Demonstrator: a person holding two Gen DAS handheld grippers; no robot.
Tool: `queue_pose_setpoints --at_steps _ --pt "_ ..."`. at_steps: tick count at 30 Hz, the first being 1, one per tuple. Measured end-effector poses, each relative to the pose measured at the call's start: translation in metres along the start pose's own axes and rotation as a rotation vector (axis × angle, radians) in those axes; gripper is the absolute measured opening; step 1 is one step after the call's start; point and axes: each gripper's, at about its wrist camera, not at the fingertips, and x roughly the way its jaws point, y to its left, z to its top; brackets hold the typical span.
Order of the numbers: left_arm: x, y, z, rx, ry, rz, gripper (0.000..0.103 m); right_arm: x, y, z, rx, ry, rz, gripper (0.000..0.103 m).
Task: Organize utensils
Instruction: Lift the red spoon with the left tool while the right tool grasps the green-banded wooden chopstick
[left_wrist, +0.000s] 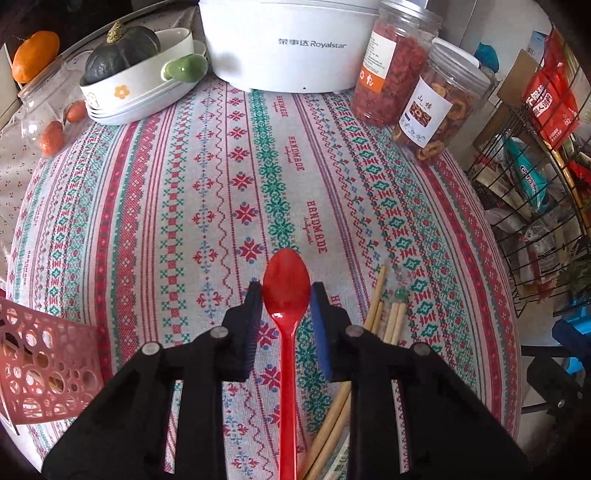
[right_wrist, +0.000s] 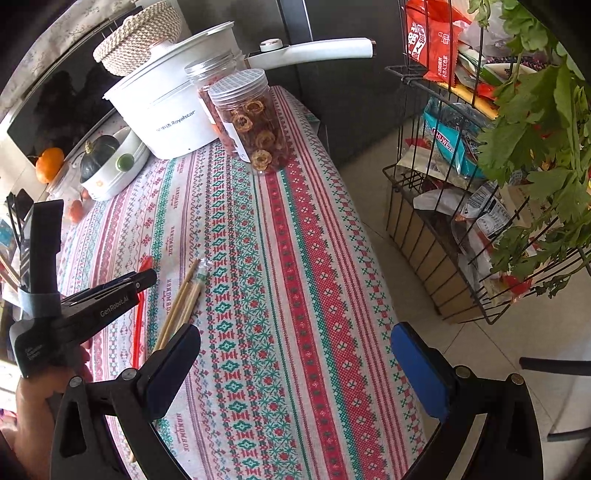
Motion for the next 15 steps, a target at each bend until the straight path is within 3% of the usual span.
queue_pose_setpoints --at_steps 6,15 --pt "-0.057 0.006 -0.019 0.043 -0.107 -0.060 0.028 0.006 0.009 -0.002 -0.005 0.031 0.055 0.103" --pt "-0.133 0.048 -0.061 0.078 -0.246 -0.145 0.028 0.028 0.035 -0.006 -0.046 0.100 0.114 0.103"
